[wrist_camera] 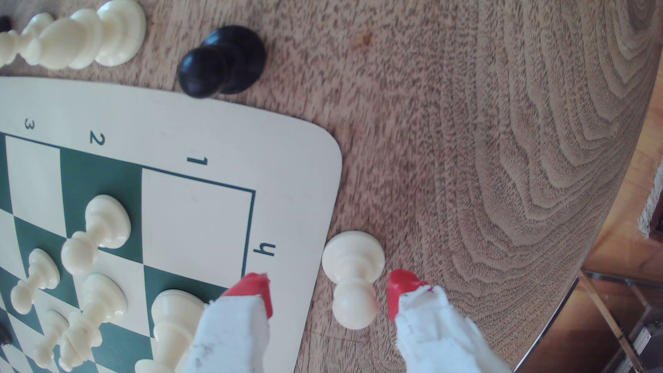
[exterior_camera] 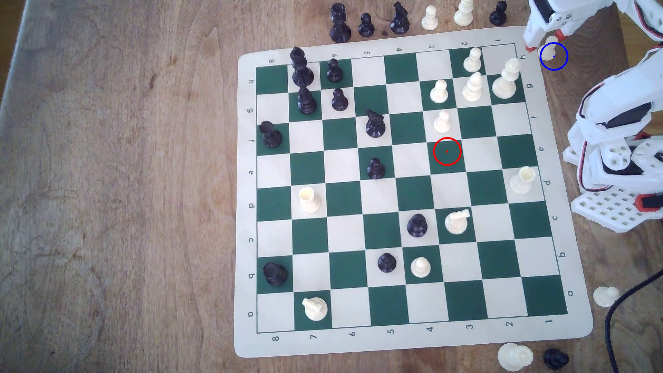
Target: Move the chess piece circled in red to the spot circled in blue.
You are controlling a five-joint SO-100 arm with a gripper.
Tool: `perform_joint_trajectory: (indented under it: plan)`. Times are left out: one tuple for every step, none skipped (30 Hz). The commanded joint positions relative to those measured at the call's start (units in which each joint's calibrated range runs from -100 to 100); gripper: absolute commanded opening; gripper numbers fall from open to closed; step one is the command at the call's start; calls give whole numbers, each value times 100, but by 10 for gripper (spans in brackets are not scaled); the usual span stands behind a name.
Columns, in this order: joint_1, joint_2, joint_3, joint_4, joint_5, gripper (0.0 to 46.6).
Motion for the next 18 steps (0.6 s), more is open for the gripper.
perform_joint_trajectory:
  plan:
    - [29, -235, -363, -24, 24, 213]
    - [29, -252, -363, -24, 24, 215]
    - [29, -286, -363, -24, 24, 219]
    - [29, -311, -363, -16, 24, 220]
    - [29, -337, -363, -16, 24, 223]
    - [29, -371, -363, -16, 20, 225]
    - [21, -413, -363, -8, 20, 229]
    - [13, -430, -372, 0, 20, 231]
    - [13, -456, -372, 0, 20, 232]
    - [5, -473, -381, 9, 20, 234]
    - [5, -506, -390, 9, 20, 237]
    - [-3, -591, -417, 33, 15, 240]
    - [-11, -642, -426, 50, 15, 242]
    - [-11, -702, -436, 58, 15, 242]
    - [-18, -761, -436, 66, 15, 243]
    - [-42, -922, -436, 58, 15, 231]
    - [-57, -1033, -417, 41, 15, 227]
    - [-73, -1177, -363, 9, 15, 227]
